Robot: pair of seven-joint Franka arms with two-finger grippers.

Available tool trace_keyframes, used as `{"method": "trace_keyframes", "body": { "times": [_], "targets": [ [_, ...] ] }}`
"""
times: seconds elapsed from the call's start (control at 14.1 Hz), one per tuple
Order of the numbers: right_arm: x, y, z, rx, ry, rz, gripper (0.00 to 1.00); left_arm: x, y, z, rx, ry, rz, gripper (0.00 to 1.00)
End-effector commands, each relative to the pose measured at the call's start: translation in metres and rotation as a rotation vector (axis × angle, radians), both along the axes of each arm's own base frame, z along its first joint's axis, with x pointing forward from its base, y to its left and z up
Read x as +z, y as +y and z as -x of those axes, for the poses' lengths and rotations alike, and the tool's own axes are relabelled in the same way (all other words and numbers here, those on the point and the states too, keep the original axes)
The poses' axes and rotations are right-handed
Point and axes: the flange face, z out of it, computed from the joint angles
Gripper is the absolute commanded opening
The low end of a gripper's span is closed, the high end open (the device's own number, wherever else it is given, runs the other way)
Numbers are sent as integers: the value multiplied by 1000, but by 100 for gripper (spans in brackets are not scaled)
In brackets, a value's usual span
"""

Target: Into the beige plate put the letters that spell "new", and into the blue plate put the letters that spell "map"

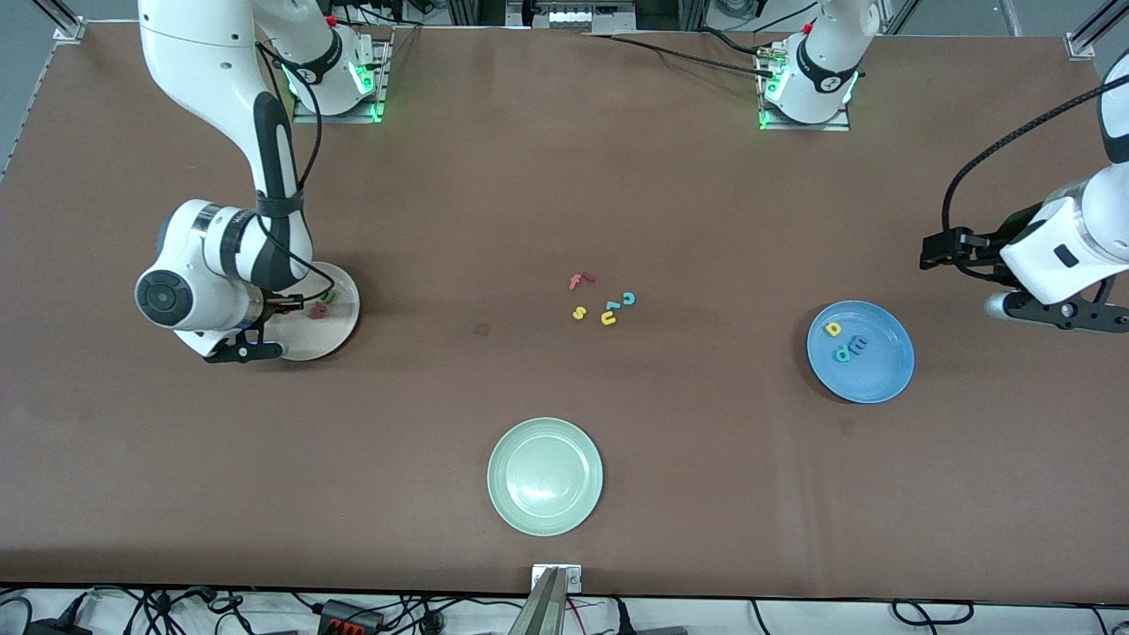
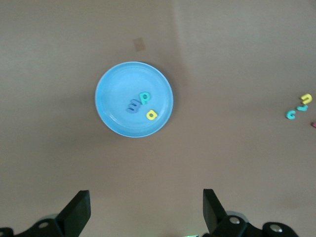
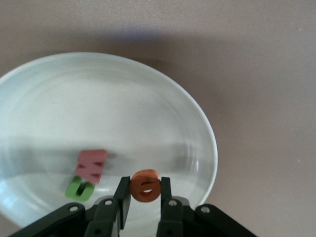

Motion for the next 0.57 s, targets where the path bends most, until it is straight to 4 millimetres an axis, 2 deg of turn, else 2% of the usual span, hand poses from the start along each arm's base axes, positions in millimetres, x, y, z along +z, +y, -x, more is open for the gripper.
{"method": "trace_keyframes", "body": {
  "times": [0.0, 0.07, 0.14, 0.21, 0.35, 0.5],
  "targets": [
    [-10, -1, 4, 26, -11, -11, 21, 3, 0, 35, 7, -102, -28, 100],
    [-9, 0, 3, 26, -14, -12, 44, 6, 11, 41, 35, -142, -34, 100],
    [-3, 4, 1, 18, -17, -18, 99, 14, 14, 45, 41, -161, -36, 100],
    [10, 12, -3, 21, -27, -34, 100, 29, 20, 54, 48, -187, -37, 100],
    [44, 19, -11, -7, -14, -84, 100, 33, 19, 70, 54, -204, -1, 100],
    [82, 28, -27, -66, 6, -92, 100, 38, 15, 74, 49, -211, 10, 100]
  ]
}}
